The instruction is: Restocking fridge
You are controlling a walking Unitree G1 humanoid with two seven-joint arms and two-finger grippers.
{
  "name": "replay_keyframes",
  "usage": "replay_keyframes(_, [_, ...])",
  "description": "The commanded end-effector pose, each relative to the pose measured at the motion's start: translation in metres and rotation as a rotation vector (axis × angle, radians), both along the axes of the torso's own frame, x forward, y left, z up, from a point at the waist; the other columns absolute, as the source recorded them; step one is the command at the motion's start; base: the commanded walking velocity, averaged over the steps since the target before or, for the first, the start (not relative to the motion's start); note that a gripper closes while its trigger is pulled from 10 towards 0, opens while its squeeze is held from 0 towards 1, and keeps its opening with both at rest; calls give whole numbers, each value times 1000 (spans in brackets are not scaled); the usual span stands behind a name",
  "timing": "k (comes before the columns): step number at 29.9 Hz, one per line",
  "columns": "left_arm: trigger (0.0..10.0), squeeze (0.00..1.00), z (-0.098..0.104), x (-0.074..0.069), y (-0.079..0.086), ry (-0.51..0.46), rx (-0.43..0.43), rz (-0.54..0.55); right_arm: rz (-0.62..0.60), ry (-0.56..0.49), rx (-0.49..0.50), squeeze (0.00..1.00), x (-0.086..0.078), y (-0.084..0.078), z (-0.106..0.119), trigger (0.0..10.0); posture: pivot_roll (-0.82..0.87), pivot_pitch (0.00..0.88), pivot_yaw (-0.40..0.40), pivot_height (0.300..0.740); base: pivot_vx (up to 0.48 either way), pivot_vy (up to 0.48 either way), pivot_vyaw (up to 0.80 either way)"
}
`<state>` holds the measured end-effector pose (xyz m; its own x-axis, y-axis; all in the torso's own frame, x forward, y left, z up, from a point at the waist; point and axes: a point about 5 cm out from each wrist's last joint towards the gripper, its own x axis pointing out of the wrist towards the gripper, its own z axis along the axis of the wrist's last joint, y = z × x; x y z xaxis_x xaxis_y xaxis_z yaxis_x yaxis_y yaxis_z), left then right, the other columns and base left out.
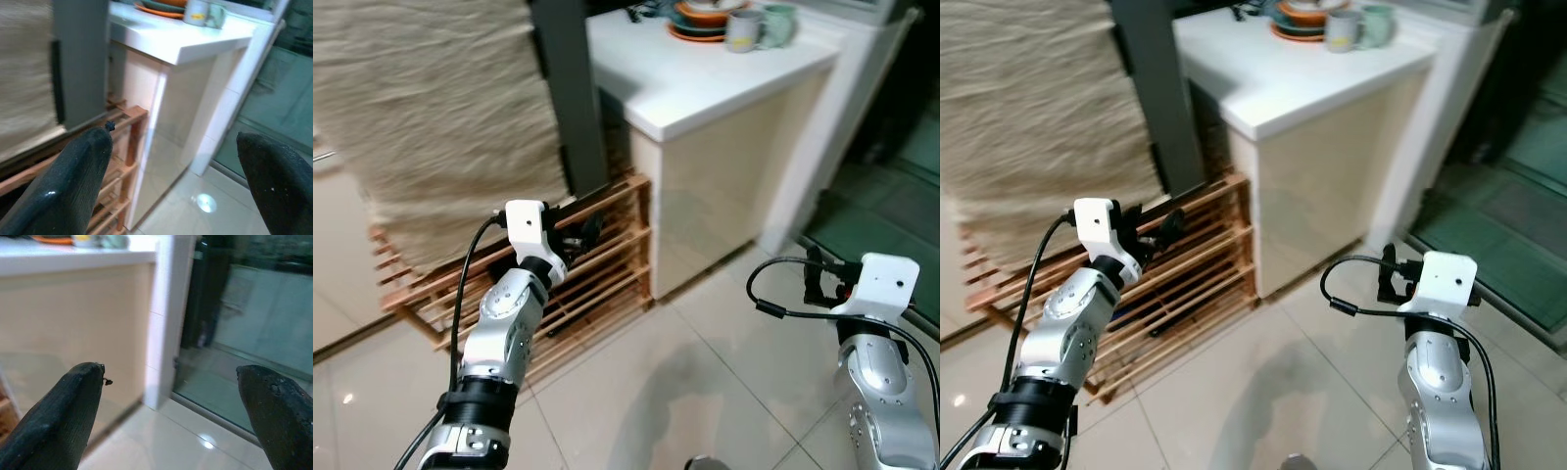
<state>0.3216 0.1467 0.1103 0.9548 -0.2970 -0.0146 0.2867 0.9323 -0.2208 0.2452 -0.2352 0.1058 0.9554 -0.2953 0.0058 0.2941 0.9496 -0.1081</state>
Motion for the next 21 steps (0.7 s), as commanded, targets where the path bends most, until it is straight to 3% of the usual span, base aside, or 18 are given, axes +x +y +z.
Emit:
replay_keyframes(1, [10000,0,3,-1,8,-10,21,23,5,2,3,0,-2,4,-2,10000,-219,0,100,740,0,0,-781])
replay_keyframes(11, [10000,0,13,-5,-10,-53,33,-58,15,64,-56,0,-12,8,-17,10000,-222,0,93,740,0,0,-765])
replay_keyframes(21, [10000,0,19,-1,-16,-84,70,-82,18,21,-45,0,-7,7,-9,10000,-227,0,98,740,451,0,-746])
